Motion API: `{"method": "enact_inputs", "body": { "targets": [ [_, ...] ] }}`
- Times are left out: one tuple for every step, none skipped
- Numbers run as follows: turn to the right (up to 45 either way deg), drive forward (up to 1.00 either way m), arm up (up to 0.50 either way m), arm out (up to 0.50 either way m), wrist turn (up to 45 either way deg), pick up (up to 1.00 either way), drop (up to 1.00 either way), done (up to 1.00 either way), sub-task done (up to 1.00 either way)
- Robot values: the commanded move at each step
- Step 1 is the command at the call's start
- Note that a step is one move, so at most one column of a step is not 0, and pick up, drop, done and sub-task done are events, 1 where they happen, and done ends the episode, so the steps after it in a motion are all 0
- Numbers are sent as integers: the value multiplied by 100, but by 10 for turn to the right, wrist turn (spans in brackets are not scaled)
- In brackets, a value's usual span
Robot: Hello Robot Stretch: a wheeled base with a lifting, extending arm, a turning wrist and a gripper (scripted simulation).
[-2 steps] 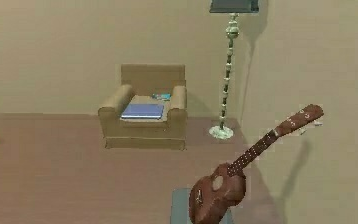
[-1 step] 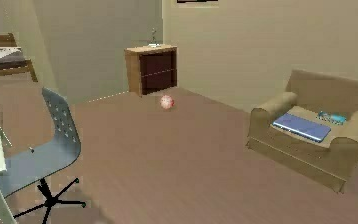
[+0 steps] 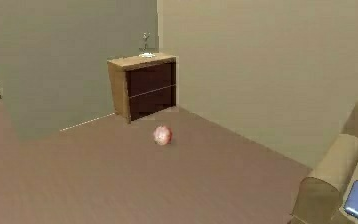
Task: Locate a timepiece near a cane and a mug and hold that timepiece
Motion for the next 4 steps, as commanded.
{"method": "enact_inputs", "body": {
  "targets": [
    [-60,0,0,0,0,0,0,0,0],
    [0,40,0,0,0,0,0,0,0],
    [-360,0,0,0,0,0,0,0,0],
    [0,100,0,0,0,0,0,0,0]
  ]
}}
